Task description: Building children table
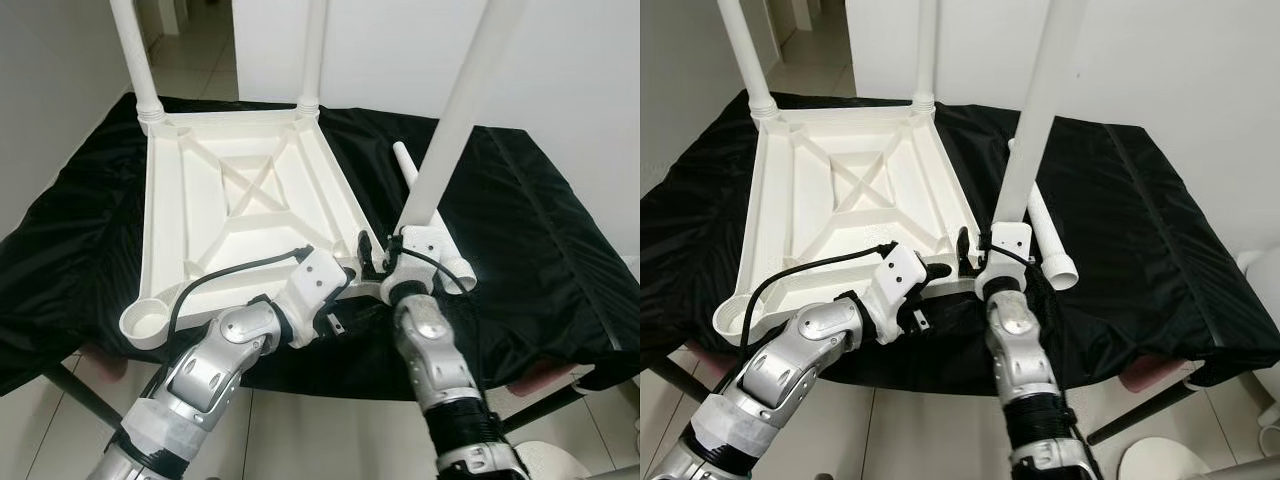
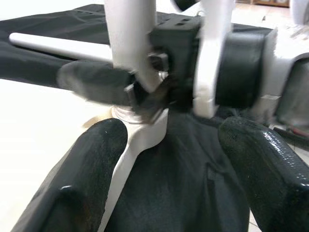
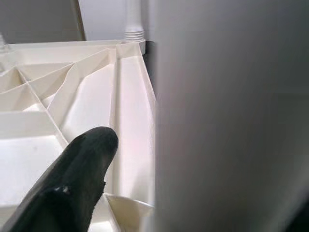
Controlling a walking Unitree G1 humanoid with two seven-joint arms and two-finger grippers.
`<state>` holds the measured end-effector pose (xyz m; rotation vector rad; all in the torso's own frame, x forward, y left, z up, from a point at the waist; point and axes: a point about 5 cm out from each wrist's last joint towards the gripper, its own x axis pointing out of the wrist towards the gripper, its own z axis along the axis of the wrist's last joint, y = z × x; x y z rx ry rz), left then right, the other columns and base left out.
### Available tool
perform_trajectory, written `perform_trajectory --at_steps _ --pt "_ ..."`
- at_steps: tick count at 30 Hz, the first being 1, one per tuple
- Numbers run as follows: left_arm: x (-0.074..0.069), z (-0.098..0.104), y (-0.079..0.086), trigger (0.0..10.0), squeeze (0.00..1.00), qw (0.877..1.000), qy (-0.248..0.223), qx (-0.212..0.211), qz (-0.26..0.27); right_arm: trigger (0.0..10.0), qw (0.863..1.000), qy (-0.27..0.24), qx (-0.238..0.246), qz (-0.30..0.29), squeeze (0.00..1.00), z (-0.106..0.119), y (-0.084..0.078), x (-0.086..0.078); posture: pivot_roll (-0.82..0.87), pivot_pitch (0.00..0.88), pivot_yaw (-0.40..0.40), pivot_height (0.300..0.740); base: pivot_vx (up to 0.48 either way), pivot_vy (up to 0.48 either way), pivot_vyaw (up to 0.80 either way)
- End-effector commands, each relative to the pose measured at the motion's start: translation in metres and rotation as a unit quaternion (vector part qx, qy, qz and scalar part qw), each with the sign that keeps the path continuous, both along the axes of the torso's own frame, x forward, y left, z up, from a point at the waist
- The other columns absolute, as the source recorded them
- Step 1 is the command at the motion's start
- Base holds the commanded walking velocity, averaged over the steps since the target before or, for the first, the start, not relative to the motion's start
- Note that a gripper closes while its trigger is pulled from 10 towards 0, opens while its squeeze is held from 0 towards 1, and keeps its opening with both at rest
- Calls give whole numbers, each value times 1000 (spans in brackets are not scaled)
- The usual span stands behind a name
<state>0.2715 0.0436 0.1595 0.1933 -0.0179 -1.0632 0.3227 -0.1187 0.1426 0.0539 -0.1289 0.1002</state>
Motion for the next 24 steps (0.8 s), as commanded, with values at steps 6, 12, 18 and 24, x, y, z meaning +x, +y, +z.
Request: perform_trajectory --at_steps 6,12,18,24 --pt "-3 -2 -4 10000 0 1000 1 2 -16 10000 994 9 -42 97 0 -4 -21 -6 21 25 -71 740 0 0 0" --pt "-3 -2 -5 10000 0 1000 0 0 -21 10000 982 6 -76 174 0 -7 -31 -3 16 25 -68 740 0 0 0" --pt "-3 -2 -6 10000 0 1000 -4 1 -22 10000 971 6 -96 218 0 -7 -32 3 16 25 -66 740 0 0 0" --pt "-1 -1 -4 10000 0 1000 -9 5 -18 6980 960 28 -110 256 0 -6 -36 15 30 27 -73 740 0 0 0"
